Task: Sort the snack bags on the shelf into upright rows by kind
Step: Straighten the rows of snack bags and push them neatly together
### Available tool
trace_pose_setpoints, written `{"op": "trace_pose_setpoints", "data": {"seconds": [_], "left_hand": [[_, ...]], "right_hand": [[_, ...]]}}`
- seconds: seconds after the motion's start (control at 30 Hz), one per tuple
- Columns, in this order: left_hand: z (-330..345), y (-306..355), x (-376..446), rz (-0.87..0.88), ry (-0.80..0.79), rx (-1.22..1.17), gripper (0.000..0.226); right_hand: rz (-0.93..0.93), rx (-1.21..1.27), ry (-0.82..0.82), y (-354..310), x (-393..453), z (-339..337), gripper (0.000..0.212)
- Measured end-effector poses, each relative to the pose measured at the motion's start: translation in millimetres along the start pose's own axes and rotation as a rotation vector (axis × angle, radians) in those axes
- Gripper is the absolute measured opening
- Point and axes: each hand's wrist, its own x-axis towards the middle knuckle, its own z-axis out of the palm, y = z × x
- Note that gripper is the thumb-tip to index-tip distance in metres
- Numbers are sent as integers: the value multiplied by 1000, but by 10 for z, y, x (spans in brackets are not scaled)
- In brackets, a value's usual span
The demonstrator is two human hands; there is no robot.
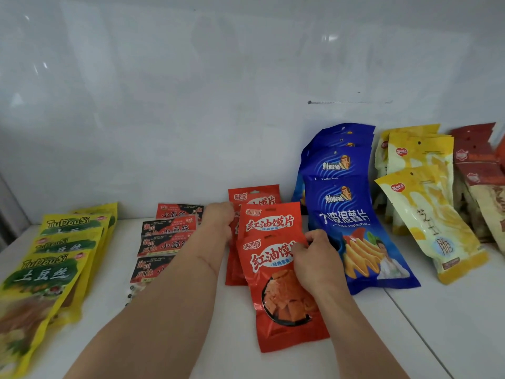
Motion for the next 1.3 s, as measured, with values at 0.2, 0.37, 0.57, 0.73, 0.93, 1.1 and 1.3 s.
{"op": "trace_pose_setpoints", "data": {"seconds": [0.2,0.37,0.57,0.73,0.93,1.1,1.3], "left_hand": [[64,22,-44,-40,-18,-72,17],[69,27,-32,-59,-46,-101,18],[69,0,-37,-39,4,-58,27],[107,-2,-160,-31,-78,38,34],[100,-70,-183,71,-32,174,27],[76,-48,-265,115,-35,235,31],[110,-37,-295,215,5,355,34]], "right_hand": [[13,-67,-88,-38,16,2,15],[37,6,-15,-44,47,50,13],[89,132,51,-55,101,102,16],[115,184,59,-76,150,130,19],[154,243,49,-96,117,125,23],[72,103,-23,-94,112,131,67],[-80,-99,-88,-139,142,158,85]]}}
